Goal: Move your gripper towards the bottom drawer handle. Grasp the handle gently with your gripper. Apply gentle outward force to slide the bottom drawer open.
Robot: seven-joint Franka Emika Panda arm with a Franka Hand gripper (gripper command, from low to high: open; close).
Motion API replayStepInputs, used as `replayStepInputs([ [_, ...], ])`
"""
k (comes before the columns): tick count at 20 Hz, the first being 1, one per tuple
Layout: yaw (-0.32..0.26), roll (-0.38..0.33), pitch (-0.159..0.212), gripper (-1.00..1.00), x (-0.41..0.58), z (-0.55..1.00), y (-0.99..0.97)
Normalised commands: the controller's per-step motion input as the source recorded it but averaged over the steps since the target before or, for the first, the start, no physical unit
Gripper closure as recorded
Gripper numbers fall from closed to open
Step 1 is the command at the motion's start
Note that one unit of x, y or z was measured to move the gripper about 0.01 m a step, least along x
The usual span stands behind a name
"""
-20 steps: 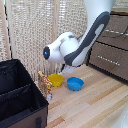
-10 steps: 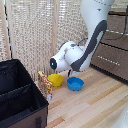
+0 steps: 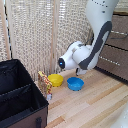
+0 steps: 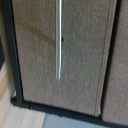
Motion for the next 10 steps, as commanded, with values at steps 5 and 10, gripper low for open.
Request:
replayStepInputs([
  [5,0.127,0.0,-0.004,-1.0,0.0,0.0,-0.85],
  [10,0.16,-0.018,0.007,-1.0,0.0,0.0,-0.69],
])
